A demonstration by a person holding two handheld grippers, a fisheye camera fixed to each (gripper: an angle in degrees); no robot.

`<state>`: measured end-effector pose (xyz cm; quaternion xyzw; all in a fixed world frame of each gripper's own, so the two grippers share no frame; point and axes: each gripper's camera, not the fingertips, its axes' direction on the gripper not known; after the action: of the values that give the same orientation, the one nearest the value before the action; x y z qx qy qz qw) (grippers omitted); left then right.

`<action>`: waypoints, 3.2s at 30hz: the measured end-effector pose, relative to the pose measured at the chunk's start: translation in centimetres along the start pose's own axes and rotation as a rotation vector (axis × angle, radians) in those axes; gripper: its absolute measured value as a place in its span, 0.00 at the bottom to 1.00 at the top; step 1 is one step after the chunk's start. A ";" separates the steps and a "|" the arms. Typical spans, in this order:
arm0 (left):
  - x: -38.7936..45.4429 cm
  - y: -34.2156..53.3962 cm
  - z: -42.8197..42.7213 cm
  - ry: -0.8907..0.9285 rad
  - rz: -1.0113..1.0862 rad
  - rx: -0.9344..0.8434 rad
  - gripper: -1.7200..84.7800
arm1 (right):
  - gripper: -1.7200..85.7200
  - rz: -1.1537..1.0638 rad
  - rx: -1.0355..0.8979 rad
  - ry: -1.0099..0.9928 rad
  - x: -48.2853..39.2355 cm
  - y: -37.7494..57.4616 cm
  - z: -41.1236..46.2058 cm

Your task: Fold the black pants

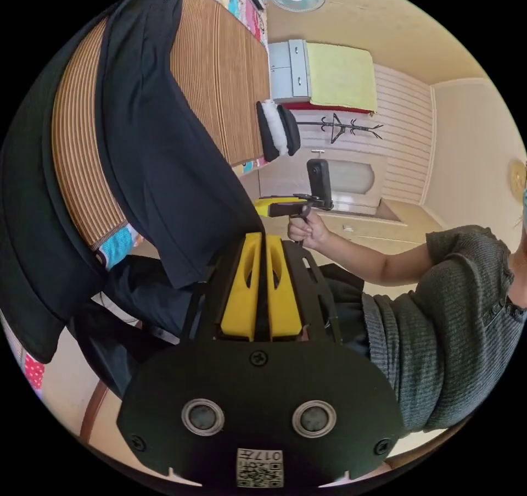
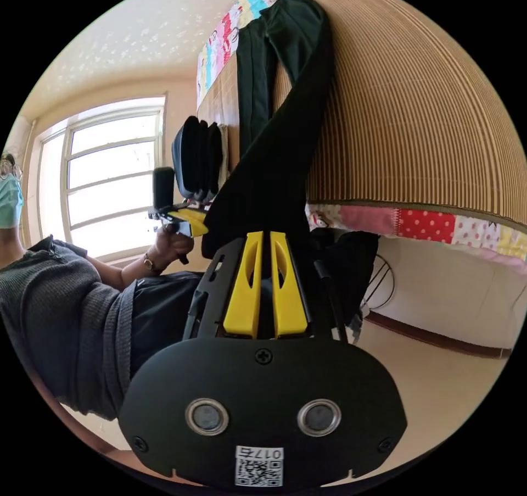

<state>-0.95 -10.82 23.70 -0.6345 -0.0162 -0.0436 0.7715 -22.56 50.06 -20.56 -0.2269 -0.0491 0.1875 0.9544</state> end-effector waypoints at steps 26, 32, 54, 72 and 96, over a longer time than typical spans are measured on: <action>-0.2 -4.1 2.5 -0.426 -0.314 -0.017 0.16 | 0.06 -0.294 -0.313 0.230 -3.9 -3.1 14.6; -0.2 -3.3 2.5 -0.475 -0.255 -0.011 0.04 | 0.08 -0.612 -0.687 0.213 1.3 -4.7 13.3; -6.5 3.6 -1.6 0.041 -0.319 0.342 0.03 | 0.06 -0.071 0.537 0.553 19.6 -64.1 3.4; -10.4 12.9 -13.5 -0.532 -0.526 0.365 0.06 | 0.03 -0.597 0.340 0.495 1.6 -59.2 26.3; -3.7 10.3 -17.1 -0.099 -0.105 0.164 0.02 | 0.04 -0.028 -0.215 0.355 18.8 -9.7 25.1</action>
<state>-4.21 -25.42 9.99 -0.5688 -0.0909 -0.0510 0.8159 -6.45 59.61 6.42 -0.3565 0.0972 0.1249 0.9208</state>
